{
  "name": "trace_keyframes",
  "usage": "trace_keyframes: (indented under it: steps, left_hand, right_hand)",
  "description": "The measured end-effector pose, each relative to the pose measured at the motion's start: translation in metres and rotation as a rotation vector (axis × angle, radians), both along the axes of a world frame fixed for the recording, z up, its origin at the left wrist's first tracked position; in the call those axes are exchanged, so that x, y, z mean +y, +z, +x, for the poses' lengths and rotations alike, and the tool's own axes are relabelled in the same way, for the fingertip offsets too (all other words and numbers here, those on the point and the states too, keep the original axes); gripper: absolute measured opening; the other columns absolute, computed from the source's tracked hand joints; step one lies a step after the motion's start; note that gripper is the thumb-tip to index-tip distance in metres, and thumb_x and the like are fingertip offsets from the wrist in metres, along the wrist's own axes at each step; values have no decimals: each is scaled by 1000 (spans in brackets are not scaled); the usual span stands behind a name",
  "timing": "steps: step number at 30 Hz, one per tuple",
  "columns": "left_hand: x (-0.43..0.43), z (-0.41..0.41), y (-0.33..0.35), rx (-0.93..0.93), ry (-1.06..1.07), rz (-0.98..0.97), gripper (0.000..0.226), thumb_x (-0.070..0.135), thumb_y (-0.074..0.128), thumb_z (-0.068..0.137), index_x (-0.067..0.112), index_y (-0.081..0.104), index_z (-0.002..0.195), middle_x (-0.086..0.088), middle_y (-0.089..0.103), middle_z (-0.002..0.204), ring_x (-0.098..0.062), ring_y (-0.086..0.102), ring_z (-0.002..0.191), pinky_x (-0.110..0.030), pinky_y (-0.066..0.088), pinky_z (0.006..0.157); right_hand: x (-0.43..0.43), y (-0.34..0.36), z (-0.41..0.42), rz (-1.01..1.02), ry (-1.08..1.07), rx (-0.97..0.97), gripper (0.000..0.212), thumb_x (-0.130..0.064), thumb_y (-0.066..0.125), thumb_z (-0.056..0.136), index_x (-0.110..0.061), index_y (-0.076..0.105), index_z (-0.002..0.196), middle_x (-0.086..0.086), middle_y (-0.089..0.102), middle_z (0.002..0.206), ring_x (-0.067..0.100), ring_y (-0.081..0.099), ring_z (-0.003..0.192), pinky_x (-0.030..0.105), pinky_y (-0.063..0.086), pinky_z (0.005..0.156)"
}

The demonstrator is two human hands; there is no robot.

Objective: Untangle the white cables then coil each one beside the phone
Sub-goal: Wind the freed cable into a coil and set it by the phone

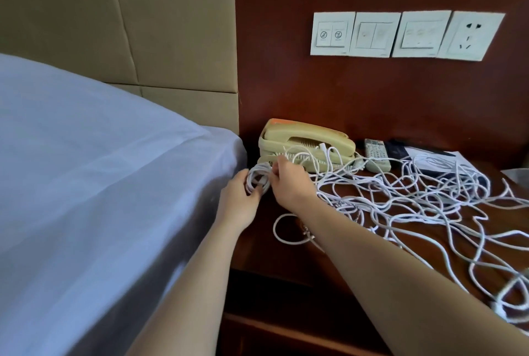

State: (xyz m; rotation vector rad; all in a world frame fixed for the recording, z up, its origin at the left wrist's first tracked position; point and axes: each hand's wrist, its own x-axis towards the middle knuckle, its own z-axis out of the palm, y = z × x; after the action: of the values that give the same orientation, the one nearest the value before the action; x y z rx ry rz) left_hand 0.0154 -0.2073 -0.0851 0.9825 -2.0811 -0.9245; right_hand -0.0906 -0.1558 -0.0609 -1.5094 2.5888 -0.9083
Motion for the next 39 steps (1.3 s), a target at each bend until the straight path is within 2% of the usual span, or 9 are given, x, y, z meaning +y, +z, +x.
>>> trace_keyframes:
  steps: [7,10,15,19,22,25,30,34,39]
  left_hand:
    - [-7,-20,-5,-107,24,-126,21,27,52,94,22,55,114,-2,65,108,-25,59,102,-31,42,77]
    - [-7,-24,-6,-174,54,-109,28,35,48,95,23,50,120,-5,63,115,-28,57,107,-34,42,75]
    - [0,-20,-3,-199,65,-99,52,36,46,96,15,35,142,-9,48,140,-29,44,128,-43,40,100]
    - [13,-8,0,-115,41,-139,35,26,51,93,16,51,127,-7,57,125,-29,51,117,-46,44,95]
    - [28,5,3,-145,2,-150,40,26,51,92,15,50,130,-6,55,130,-29,49,120,-49,43,97]
    - [45,14,14,-172,-8,-159,44,27,51,94,12,46,136,-7,49,138,-27,44,127,-46,38,104]
    - [89,13,34,-171,-144,-165,37,30,50,95,15,55,129,-4,57,129,-21,53,118,-36,43,100]
    - [137,0,41,-178,-271,-208,39,30,50,96,13,52,131,-3,54,130,-18,49,121,-33,39,102]
    - [179,-25,45,-204,-312,-213,48,32,46,98,14,37,141,-2,41,144,-17,35,134,-30,29,106]
  right_hand:
    - [-4,1,-12,-33,-62,16,7,-16,47,96,-10,51,95,13,61,95,33,58,86,33,41,64]
    - [-6,1,-13,-29,-55,22,6,-12,49,94,-7,52,97,15,61,94,33,59,87,33,41,64]
    - [6,16,-10,-63,4,29,14,-12,51,93,-3,58,101,16,63,98,33,58,92,34,45,71]
    - [30,34,-9,-113,55,72,13,-11,50,91,-7,61,94,14,65,93,32,59,88,35,48,73]
    - [60,47,-9,-117,78,95,15,-9,47,91,-6,62,89,12,65,87,29,59,82,36,50,71]
    - [96,59,-12,-99,90,119,17,-8,49,92,-4,64,89,10,67,86,26,60,82,34,49,71]
    - [167,69,-24,-69,71,128,14,-8,53,90,-6,67,87,6,67,82,22,61,77,33,48,70]
    - [227,64,-35,-53,10,145,11,-9,56,88,-9,67,84,-1,61,74,16,56,71,26,38,63]
    - [286,47,-50,-29,-35,118,10,-12,61,88,-16,66,80,-7,60,70,1,51,61,10,37,57]
